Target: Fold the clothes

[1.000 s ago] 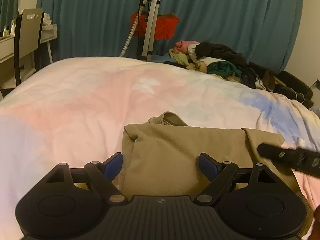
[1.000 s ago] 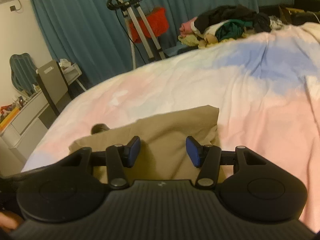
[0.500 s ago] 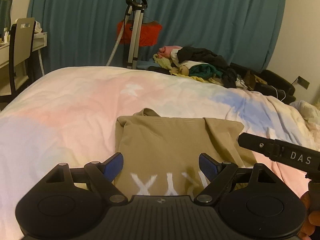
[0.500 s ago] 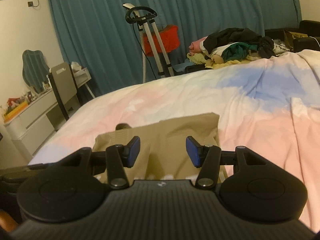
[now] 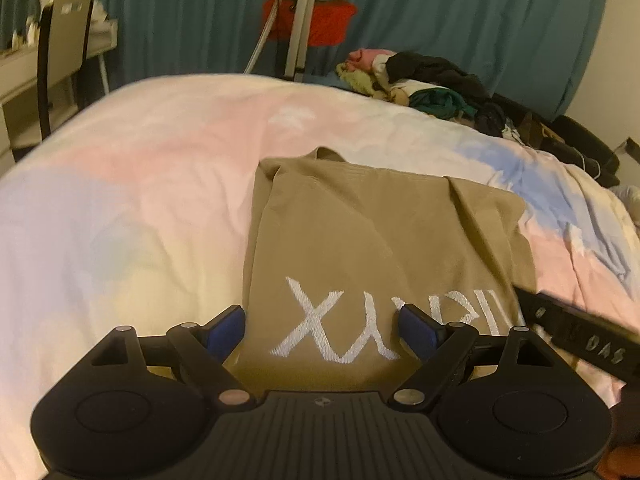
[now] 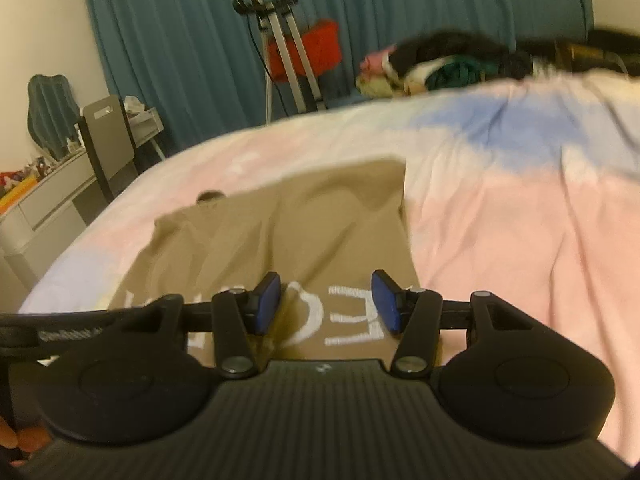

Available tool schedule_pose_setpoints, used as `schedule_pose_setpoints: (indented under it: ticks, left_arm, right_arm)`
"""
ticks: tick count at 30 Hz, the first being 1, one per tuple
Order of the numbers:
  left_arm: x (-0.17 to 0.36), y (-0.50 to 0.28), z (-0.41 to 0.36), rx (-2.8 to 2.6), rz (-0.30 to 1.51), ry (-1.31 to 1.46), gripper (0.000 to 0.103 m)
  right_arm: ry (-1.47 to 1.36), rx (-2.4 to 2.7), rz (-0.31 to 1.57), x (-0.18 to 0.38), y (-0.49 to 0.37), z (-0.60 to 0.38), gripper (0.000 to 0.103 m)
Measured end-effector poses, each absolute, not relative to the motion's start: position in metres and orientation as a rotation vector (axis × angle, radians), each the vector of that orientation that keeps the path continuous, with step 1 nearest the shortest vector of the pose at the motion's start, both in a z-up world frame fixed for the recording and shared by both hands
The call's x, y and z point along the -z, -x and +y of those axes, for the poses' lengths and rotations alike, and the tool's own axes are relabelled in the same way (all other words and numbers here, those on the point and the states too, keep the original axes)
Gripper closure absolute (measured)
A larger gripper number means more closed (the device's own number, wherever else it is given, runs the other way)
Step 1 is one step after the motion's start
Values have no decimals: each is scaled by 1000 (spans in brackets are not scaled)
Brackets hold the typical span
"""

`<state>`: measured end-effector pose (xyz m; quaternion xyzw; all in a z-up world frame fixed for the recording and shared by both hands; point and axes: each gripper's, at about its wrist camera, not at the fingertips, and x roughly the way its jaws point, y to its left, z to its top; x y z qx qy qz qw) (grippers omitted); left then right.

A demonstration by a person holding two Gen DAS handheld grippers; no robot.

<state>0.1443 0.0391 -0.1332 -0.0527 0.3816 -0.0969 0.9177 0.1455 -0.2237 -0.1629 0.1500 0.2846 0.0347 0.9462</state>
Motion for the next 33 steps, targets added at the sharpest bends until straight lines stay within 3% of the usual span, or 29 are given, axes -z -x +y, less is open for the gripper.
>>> schedule_pose_setpoints:
  ticks: [11, 16, 28, 33]
  left_arm:
    - [107, -115, 38, 220, 741, 90, 18]
    - [80, -84, 57, 275, 694, 191, 13]
    - [146, -123, 87, 188, 997, 605, 13]
    - [152, -132, 98, 189, 952, 708, 13]
  right_arm:
    - [-322, -83, 603, 173, -145, -224, 50]
    - [-318, -79, 605, 173, -144, -222, 49]
    - [-317, -68, 607, 172, -142, -221, 49]
    - [-320, -64, 608, 171, -142, -221, 49]
